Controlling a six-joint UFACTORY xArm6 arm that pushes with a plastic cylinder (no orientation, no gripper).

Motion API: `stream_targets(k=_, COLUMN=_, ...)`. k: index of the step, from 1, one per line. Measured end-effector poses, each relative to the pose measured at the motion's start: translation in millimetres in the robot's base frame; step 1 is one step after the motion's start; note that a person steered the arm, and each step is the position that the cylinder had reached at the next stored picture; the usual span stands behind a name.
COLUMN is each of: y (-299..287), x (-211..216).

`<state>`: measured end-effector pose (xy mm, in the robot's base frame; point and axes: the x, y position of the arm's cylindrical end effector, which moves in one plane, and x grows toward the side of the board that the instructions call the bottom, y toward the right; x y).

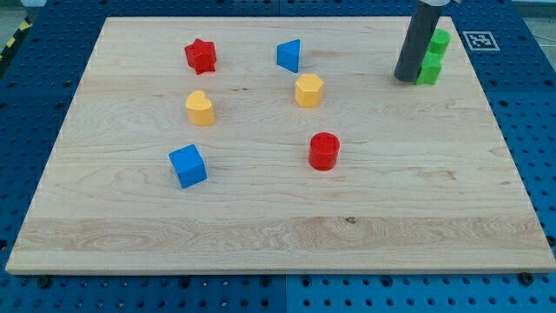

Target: Move the arm to the top right of the blue triangle

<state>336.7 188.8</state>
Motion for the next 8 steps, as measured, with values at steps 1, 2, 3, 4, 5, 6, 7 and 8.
stream_targets(k=1, y=15, x=0)
stream_targets(k=2, y=28, x=4)
stream_targets(k=3, y=36, x=4)
stream_targets(k=4, y=44, x=6)
stream_targets(k=5, y=18, x=12)
stream_targets(k=6, y=-22, x=12)
stream_targets(k=7, y=-33, x=12)
stream_targets(k=8, y=-34, x=12)
